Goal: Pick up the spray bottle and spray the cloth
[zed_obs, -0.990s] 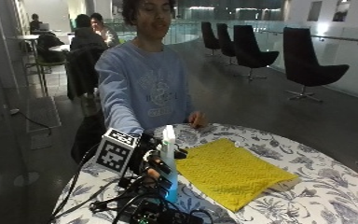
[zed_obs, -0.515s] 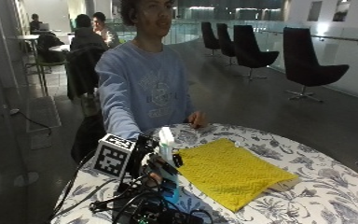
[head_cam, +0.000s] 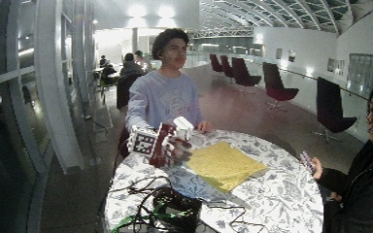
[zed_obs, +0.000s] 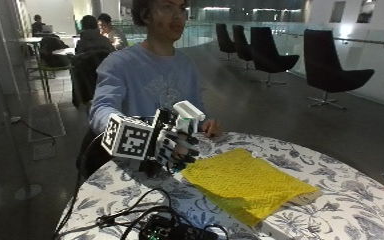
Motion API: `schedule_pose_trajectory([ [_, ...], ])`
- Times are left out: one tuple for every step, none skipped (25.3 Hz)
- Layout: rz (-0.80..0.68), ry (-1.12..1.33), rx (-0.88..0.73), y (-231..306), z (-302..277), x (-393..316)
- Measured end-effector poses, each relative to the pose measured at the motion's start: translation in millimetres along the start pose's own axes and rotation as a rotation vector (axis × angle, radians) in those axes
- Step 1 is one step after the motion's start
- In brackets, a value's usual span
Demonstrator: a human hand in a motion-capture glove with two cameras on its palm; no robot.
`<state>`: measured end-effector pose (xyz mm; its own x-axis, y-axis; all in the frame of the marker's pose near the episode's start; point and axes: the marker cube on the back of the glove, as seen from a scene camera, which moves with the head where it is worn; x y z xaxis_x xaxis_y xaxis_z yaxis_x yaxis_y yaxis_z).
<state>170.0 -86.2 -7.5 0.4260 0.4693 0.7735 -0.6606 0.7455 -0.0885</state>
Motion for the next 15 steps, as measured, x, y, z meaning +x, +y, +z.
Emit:
schedule_pose_trajectory([
  [0.016, -0.011, -0.044, 4.2, 2.6, -5.8],
  [0.033, -0.019, -0.088, 8.3, 5.3, -11.0],
  [0.05, -0.021, -0.129, 12.3, 8.2, -15.5],
  [0.069, -0.017, -0.168, 16.1, 10.9, -19.2],
  [0.088, -0.007, -0.204, 19.6, 13.4, -22.3],
  [0.107, 0.005, -0.238, 22.7, 15.6, -24.9],
  [0.127, 0.018, -0.269, 25.5, 17.4, -27.1],
  [0.146, 0.031, -0.299, 28.0, 19.0, -29.2],
  [0.165, 0.043, -0.327, 30.3, 20.3, -31.2],
  [0.182, 0.053, -0.353, 32.2, 21.5, -33.3],
  [0.195, 0.063, -0.374, 33.9, 22.6, -35.2],
  [0.205, 0.072, -0.392, 35.2, 23.7, -37.0],
  [0.212, 0.082, -0.406, 36.1, 24.6, -38.7],
  [0.215, 0.094, -0.417, 36.5, 25.5, -40.2],
  [0.216, 0.108, -0.425, 36.5, 26.3, -41.5],
])
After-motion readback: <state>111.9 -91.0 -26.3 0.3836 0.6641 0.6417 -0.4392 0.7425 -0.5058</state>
